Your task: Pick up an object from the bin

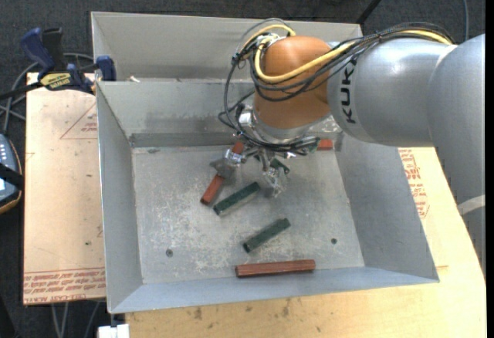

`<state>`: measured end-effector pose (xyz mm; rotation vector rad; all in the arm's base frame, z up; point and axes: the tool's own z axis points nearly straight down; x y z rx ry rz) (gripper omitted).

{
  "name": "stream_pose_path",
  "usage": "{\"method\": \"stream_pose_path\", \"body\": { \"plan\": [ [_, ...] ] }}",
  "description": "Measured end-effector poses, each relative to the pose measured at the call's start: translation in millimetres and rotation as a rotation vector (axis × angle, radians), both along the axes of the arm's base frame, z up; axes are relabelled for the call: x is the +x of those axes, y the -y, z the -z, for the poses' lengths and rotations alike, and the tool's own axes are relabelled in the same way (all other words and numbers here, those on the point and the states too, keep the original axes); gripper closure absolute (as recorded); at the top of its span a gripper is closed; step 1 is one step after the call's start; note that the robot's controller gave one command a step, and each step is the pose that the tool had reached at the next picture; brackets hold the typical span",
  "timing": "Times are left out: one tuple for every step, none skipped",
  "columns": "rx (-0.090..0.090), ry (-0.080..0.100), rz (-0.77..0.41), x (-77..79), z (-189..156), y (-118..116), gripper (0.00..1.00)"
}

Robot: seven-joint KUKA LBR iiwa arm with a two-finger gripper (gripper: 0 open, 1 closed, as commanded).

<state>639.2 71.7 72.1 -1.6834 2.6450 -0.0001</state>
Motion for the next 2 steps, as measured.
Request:
{"method": "stream_pose_path", "body": {
  "plan": [
    [0.001, 0.002, 0.001, 1.1, -2, 0, 1.0],
    [0.0, 0.004, -0.3, -24.9, -102, -51, 1.0]
  ]
}}
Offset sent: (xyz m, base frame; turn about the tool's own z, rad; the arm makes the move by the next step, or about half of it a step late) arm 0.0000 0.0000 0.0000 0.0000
